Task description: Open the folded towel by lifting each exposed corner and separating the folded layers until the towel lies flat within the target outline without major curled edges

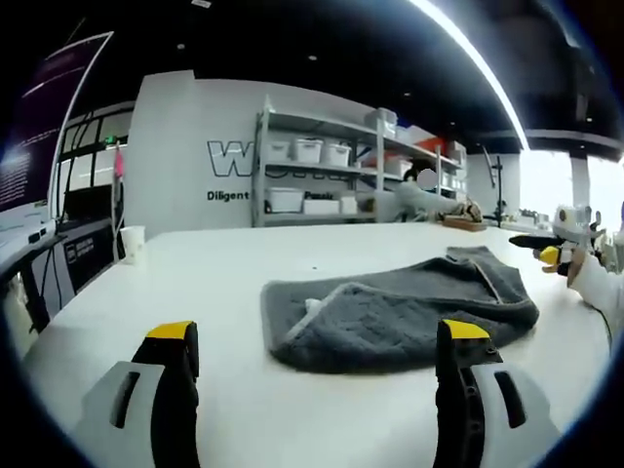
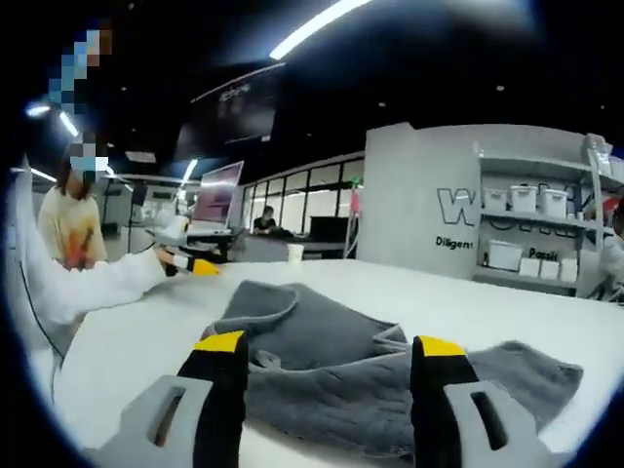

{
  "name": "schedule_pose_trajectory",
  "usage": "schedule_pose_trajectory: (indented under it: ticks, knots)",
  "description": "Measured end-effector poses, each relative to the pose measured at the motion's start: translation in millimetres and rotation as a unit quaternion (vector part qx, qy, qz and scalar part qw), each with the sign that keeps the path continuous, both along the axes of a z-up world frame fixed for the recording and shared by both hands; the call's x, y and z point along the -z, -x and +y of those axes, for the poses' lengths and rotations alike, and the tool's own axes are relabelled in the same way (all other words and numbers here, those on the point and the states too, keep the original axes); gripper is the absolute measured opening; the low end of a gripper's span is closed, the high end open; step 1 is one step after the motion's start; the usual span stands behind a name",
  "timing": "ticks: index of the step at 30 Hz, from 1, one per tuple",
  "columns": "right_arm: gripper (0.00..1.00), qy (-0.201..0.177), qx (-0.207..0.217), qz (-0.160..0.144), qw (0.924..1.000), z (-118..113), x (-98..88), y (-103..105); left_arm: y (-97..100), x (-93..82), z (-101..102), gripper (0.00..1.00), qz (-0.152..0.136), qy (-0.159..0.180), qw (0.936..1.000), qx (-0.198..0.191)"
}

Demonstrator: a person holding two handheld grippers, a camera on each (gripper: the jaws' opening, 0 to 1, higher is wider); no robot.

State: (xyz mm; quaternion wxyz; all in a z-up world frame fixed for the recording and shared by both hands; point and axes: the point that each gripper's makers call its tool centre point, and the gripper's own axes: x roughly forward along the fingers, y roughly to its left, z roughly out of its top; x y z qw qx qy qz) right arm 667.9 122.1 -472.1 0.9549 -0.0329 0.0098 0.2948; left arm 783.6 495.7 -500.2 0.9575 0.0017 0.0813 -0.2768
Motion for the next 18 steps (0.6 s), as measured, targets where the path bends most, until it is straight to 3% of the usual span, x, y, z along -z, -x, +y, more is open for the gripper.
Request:
schedule_pose_trajectory:
  ticks: [10, 14, 18]
  knots:
    - [0.89, -0.001, 0.044, -0.005, 0.999, -44.4, 1.9, -9.5, -0.5, 5.8, 1.5, 1.0, 0.009, 0.005, 0.9999, -0.002]
    - [0.98, 0.003, 0.049, 0.003, 0.9988, -51.1, 7.9, -9.8, 0.6, 5.2, -1.2, 1.0, 0.009, 0.011, 0.9999, 0.002]
    - [0.99, 0.021, 0.049, 0.01, 0.9985, -52.8, 16.1, -7.9, 3.8, 5.7, -5.9, 1.0, 0.007, 0.007, 0.9999, 0.007]
